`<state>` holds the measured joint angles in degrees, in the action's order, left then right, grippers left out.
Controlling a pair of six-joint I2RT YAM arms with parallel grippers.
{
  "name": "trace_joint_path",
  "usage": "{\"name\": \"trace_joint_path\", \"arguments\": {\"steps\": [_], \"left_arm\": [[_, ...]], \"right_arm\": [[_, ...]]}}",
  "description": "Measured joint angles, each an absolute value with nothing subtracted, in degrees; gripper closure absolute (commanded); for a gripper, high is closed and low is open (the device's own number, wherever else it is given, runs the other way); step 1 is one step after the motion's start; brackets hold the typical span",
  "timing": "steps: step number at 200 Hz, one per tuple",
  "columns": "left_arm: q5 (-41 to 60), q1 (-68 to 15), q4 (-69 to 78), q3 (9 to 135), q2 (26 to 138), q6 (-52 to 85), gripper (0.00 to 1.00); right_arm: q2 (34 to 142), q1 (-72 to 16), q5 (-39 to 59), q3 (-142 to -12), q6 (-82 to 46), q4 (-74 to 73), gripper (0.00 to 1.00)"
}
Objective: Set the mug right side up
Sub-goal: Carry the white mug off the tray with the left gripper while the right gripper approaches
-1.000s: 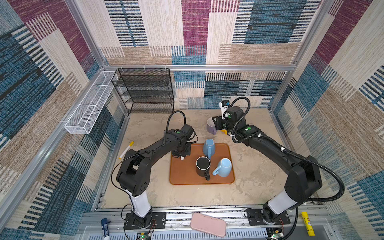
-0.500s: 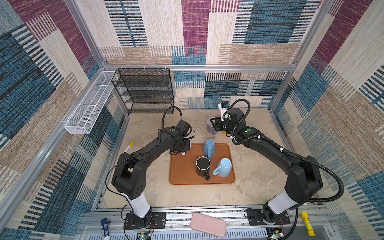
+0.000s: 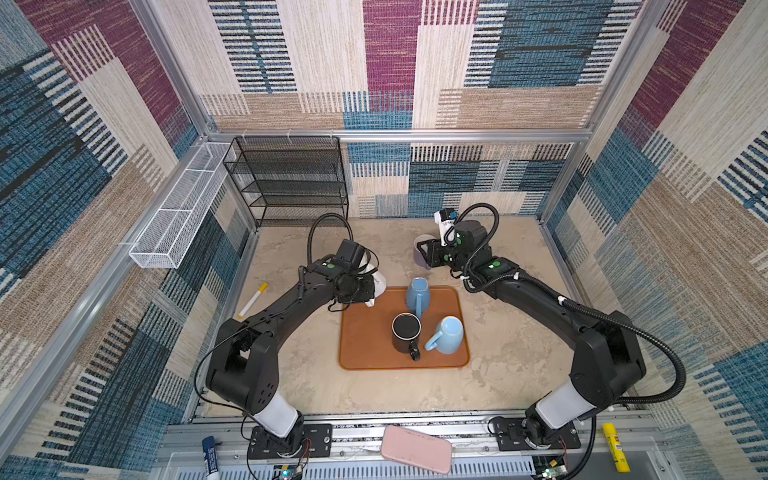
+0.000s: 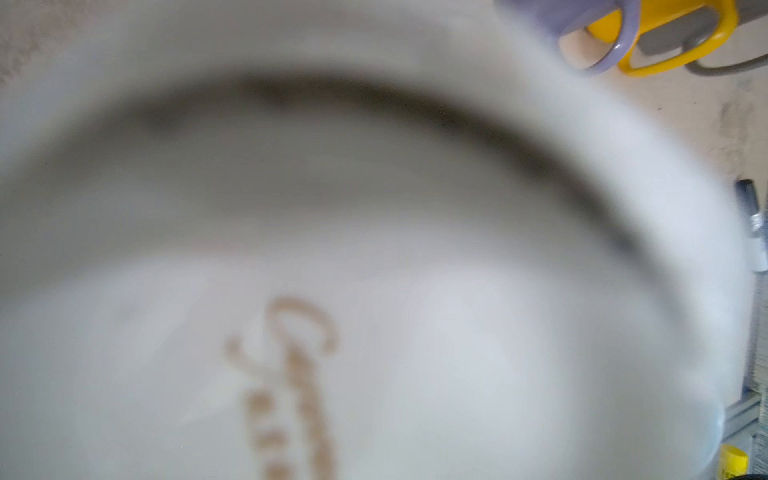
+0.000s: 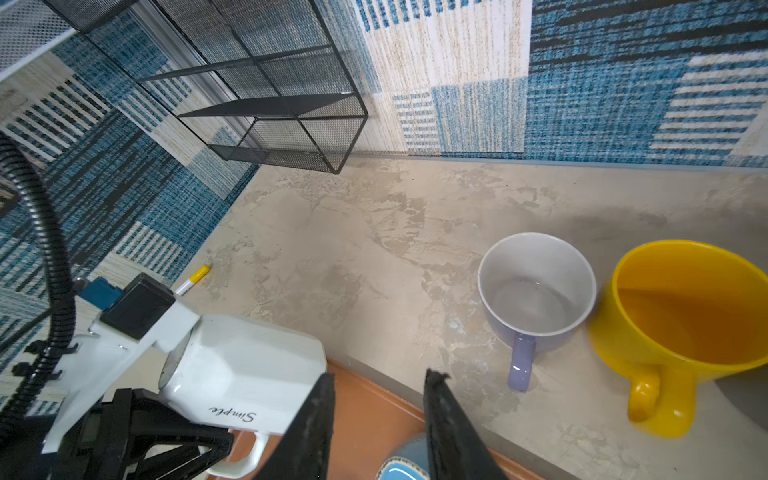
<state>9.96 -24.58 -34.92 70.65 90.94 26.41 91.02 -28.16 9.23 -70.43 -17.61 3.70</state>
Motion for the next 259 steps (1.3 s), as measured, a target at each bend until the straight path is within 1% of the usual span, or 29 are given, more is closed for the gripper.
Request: {"name": "trace_joint_path", "arguments": {"steps": [41, 65, 131, 160, 199, 259], "left_arm": [[16.82, -20.84, -28.25, 66.48, 85.62, 26.87, 1.0], [19.49, -19.05, -25.39, 66.08, 83.57, 26.94, 1.0], [27.46, -14.28, -16.62, 64.64, 78.39, 28.05, 1.0], [30.61, -13.5, -11.22, 63.72, 75.55, 29.41, 1.0], [35.44, -12.86, -3.95, 61.89, 72.29, 30.06, 1.0], [42.89, -12.86, 4.82, 60.03, 70.5, 31.81, 1.0]], "right_arm": [[90.43, -28.16, 12.4, -69.52, -18.55, 2.39, 0.61], [89.95, -28.16, 14.22, -68.88, -19.51, 0.91, 0.62], [90.32, -28.16, 23.97, -66.74, -25.02, -5.69, 0.62], [90.7, -28.16, 27.92, -66.48, -27.27, -8.47, 0.63], [91.05, -28.16, 33.91, -64.86, -31.51, -15.31, 0.63], [92.25, -28.21, 42.63, -62.76, -40.07, -28.62, 0.62]]}}
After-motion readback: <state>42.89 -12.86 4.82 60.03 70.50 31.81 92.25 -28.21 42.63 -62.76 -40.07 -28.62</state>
